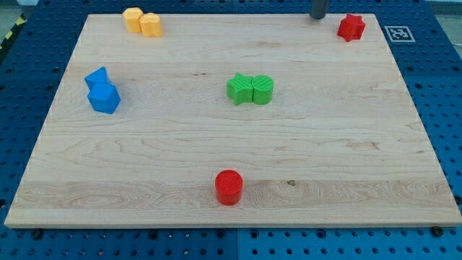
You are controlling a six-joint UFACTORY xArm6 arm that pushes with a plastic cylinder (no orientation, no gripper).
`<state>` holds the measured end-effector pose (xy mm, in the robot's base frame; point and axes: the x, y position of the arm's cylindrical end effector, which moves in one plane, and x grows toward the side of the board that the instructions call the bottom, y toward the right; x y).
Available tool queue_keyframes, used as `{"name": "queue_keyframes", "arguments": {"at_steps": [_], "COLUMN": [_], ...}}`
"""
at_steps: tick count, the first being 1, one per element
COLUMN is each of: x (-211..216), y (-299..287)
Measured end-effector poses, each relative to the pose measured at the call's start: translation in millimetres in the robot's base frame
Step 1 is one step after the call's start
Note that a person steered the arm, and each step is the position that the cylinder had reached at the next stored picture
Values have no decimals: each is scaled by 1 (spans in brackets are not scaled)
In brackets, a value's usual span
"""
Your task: Push the red star into the right side of the red star
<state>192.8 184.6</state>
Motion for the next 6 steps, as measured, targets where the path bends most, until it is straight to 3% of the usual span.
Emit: {"name": "queue_keyframes", "arguments": {"at_steps": [2,4,6], "x": [16,46,119], "y": [59,52,50]}}
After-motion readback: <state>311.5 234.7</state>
